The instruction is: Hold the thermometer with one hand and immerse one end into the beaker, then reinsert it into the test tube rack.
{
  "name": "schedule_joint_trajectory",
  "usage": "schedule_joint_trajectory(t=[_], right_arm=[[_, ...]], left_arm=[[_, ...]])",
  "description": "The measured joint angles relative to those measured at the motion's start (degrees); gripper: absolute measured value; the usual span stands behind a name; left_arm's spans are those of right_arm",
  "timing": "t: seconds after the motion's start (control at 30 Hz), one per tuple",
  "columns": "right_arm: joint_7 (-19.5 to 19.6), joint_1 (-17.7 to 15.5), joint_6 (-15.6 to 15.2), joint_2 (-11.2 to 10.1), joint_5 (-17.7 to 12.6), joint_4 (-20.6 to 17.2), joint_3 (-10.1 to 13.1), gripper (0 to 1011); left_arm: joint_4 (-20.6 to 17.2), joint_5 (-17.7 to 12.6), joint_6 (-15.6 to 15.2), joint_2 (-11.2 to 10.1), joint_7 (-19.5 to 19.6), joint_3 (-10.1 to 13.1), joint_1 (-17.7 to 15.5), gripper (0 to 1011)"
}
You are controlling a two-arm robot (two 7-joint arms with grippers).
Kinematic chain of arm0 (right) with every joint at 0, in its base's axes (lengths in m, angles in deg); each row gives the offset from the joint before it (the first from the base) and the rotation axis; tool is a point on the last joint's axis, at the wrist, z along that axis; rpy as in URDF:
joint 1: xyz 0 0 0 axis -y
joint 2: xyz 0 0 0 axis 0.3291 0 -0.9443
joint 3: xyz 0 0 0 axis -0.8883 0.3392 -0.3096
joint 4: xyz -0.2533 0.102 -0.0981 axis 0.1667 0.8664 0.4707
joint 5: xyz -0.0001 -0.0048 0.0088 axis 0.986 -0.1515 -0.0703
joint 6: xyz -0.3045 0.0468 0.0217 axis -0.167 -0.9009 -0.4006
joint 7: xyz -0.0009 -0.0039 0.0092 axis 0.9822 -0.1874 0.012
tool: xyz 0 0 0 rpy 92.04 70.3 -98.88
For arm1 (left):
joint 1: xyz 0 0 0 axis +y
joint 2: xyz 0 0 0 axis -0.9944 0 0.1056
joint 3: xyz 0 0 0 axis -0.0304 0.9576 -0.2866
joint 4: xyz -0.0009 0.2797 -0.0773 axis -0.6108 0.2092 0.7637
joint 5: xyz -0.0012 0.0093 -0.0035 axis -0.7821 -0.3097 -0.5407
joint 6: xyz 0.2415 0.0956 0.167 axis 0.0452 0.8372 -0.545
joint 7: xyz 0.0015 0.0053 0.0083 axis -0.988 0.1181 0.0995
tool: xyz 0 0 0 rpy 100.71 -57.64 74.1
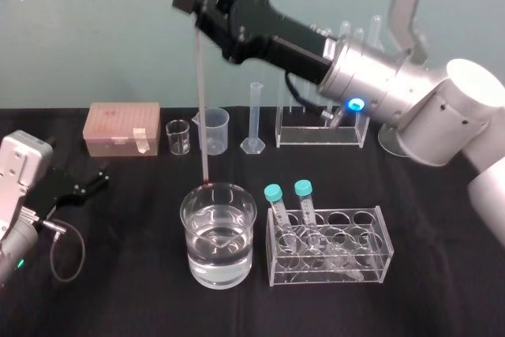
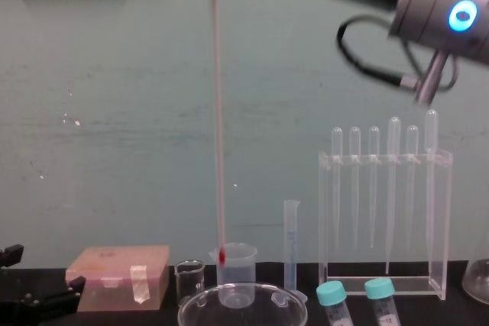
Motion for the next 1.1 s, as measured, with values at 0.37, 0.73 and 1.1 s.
schedule_joint_trajectory(t=[0.37, 0.73, 1.1], right_arm=[[-3.33, -0.87, 4.87, 0.42, 3.97, 7.58, -5.65, 56], [-4.1, -3.03, 6.79, 0.96, 5.88, 11.17, -6.68, 56], [-4.09, -3.93, 7.18, 1.27, 6.42, 11.89, -5.76, 56]], left_arm=[[0.0, 0.0, 0.0, 0.0, 0.0, 0.0, 0.0, 1008], [0.0, 0.0, 0.0, 0.0, 0.0, 0.0, 0.0, 1008], [0.0, 0.0, 0.0, 0.0, 0.0, 0.0, 0.0, 1008]])
